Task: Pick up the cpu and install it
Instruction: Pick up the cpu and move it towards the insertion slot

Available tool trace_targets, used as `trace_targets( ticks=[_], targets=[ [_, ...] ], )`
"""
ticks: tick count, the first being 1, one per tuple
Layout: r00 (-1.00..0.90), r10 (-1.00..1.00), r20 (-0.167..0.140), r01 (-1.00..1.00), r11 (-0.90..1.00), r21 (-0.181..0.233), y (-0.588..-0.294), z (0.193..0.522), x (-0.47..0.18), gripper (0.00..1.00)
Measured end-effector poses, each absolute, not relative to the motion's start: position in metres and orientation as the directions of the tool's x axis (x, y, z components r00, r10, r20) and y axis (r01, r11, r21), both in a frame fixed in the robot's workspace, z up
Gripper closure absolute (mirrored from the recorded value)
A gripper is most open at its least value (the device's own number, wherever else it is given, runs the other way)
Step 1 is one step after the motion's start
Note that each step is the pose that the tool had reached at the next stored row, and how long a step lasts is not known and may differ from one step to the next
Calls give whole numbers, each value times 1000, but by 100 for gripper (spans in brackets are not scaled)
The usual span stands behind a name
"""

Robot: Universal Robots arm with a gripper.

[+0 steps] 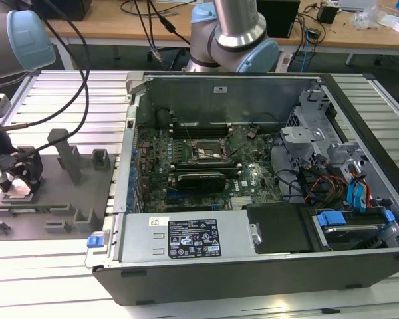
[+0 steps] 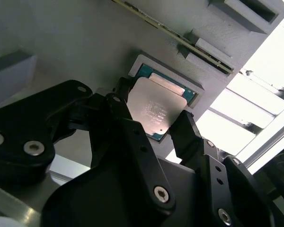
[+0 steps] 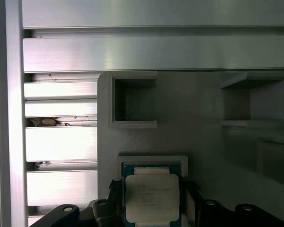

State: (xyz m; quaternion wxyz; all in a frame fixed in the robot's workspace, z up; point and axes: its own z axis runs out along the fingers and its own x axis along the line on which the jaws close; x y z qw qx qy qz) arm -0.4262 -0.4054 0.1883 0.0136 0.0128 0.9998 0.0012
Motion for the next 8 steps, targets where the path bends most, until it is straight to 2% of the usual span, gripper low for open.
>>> trace_targets(
  ticks=[2,3,8],
  targets=[
    [-999,26,-27,26,1000,3,-405,188,-426,40],
    [-999,26,-27,26,1000,3,-405,188,-426,45],
    [-999,26,-27,25,1000,3,-405,188,-426,45]
  ],
)
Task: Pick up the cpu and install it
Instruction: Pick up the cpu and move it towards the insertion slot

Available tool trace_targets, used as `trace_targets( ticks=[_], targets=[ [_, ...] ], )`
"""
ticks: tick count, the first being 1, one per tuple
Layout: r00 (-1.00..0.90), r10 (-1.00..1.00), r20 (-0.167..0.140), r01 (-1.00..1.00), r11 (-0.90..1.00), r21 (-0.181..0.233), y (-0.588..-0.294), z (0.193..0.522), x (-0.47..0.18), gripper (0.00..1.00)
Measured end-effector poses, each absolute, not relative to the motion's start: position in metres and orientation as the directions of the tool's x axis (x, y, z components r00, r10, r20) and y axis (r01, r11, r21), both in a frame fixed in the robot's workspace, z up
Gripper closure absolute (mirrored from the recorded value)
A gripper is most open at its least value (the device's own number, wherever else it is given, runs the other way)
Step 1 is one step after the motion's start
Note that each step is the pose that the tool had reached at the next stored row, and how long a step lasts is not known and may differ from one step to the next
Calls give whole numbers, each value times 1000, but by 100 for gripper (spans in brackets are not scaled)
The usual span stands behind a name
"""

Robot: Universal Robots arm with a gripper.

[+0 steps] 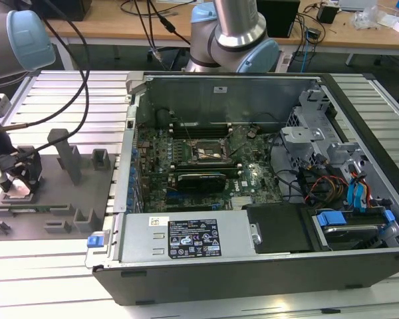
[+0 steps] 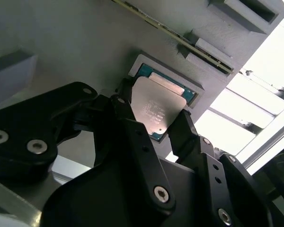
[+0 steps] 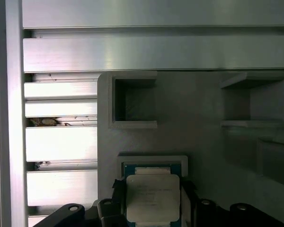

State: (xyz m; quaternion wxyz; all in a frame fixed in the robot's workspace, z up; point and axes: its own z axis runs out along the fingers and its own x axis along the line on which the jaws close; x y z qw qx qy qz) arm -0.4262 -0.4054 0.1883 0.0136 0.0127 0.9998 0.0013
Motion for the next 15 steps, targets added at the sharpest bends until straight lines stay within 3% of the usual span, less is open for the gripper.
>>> trace_targets(
  ticks=[15],
  targets=[
    [-999,25,-27,25,1000,3,-404,230,-426,45]
  ],
)
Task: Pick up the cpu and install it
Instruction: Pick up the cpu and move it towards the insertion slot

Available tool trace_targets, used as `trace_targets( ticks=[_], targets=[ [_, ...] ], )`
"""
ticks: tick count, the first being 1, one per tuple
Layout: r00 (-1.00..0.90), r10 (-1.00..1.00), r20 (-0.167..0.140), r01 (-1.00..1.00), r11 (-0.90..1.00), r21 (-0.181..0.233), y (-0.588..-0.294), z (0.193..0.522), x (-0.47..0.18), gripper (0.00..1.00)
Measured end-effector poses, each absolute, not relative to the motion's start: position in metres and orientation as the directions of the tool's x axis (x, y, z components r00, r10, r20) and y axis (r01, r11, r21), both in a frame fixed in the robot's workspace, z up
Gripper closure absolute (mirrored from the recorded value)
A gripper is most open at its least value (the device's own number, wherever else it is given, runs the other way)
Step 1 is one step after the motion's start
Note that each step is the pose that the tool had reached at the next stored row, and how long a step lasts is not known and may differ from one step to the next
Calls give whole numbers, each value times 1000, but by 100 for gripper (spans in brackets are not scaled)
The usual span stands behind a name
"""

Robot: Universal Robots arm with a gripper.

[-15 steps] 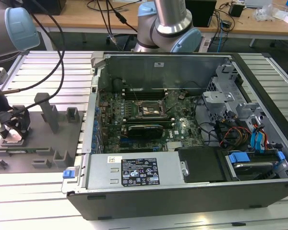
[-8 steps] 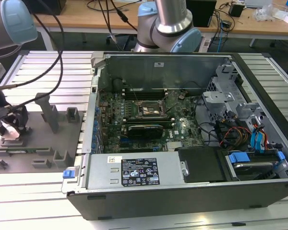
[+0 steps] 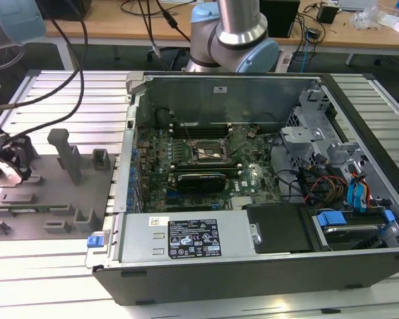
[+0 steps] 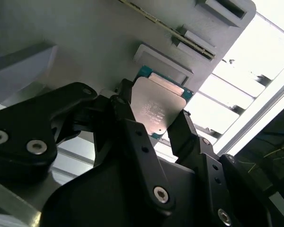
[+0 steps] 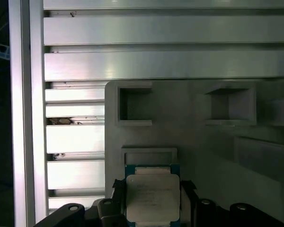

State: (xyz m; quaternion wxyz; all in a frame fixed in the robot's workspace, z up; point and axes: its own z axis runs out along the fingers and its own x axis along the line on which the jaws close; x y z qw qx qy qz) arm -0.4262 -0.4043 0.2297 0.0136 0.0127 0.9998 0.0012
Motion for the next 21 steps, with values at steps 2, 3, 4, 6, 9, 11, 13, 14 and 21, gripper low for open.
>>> trace_targets(
  ticks=[2,3,4,6,9,11,13,14,21],
  targets=[
    [-999,25,-27,25,1000,3,-404,233,-426,45],
    [-999,25,-27,25,1000,3,-404,235,-426,45],
    [-999,26,-27,25,1000,3,-404,236,-426,45],
    [-999,26,-27,25,1000,3,-404,237,-426,45],
    [-999,26,-27,25,1000,3,-404,240,-426,45],
    [-999,25,-27,25,1000,3,-404,241,-426,45],
    [-999,26,-27,25,1000,3,-404,246,-426,45],
    [-999,26,-27,25,1000,3,-404,249,-426,45],
    [-999,25,-27,25,1000,3,-403,266,-426,45]
  ],
)
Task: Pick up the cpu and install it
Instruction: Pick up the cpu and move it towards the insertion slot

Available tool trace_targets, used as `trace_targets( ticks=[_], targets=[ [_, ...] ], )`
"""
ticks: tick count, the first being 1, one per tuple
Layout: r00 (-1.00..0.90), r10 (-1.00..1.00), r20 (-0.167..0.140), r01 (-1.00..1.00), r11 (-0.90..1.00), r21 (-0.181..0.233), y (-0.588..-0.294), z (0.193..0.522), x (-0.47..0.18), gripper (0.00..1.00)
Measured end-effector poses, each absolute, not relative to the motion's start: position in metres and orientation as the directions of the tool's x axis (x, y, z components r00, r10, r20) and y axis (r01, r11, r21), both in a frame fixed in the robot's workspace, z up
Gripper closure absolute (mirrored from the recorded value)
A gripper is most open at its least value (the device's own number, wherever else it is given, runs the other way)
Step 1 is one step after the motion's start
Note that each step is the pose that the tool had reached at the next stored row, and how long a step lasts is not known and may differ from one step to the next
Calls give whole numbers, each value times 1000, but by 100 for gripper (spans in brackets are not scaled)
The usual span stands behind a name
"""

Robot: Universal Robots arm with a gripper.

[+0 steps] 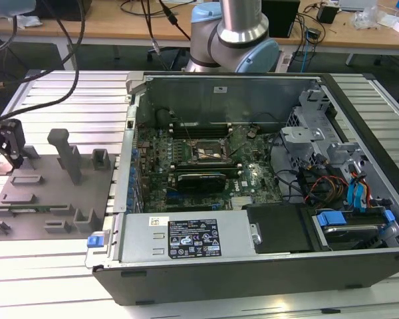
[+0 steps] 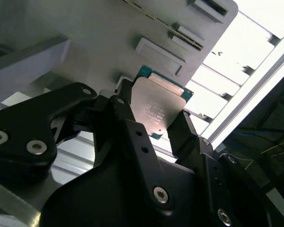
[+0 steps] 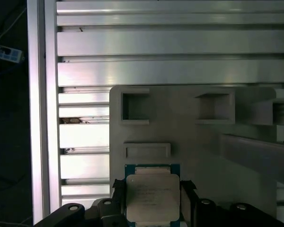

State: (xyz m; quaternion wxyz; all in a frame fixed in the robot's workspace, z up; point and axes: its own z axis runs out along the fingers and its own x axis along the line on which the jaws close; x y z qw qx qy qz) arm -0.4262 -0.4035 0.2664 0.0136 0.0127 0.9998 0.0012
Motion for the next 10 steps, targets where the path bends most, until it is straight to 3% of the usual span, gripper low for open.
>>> trace_targets(
  ticks=[10],
  targets=[
    [-999,26,-27,25,1000,3,-403,296,-426,45]
  ],
)
